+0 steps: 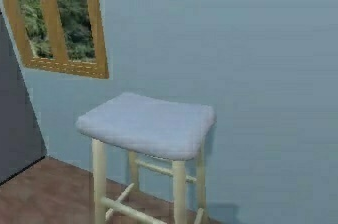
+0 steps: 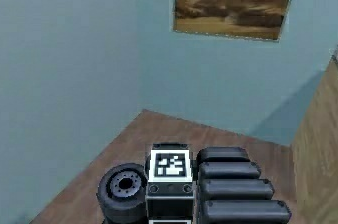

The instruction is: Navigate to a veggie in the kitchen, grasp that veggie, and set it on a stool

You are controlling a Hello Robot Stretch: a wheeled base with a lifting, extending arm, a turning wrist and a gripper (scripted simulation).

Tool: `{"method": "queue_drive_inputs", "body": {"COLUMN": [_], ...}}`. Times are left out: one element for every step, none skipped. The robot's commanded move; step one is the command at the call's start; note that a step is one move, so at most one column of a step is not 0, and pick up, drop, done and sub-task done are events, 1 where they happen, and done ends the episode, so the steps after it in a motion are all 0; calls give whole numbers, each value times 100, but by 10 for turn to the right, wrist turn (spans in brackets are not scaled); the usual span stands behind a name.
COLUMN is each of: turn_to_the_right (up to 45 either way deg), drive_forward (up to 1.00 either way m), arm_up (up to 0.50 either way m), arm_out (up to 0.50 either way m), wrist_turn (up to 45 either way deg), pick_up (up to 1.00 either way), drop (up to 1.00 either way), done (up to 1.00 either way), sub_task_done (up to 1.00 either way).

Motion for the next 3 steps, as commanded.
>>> {"method": "queue_drive_inputs", "body": {"turn_to_the_right": [-450,-210,450], "drive_forward": [0,0,0], "arm_up": [0,0,0], "arm_out": [0,0,0], "wrist_turn": [0,0,0], "pick_up": [0,0,0], "drop": [0,0,0], "done": [0,0,0], "sub_task_done": [0,0,0]}}
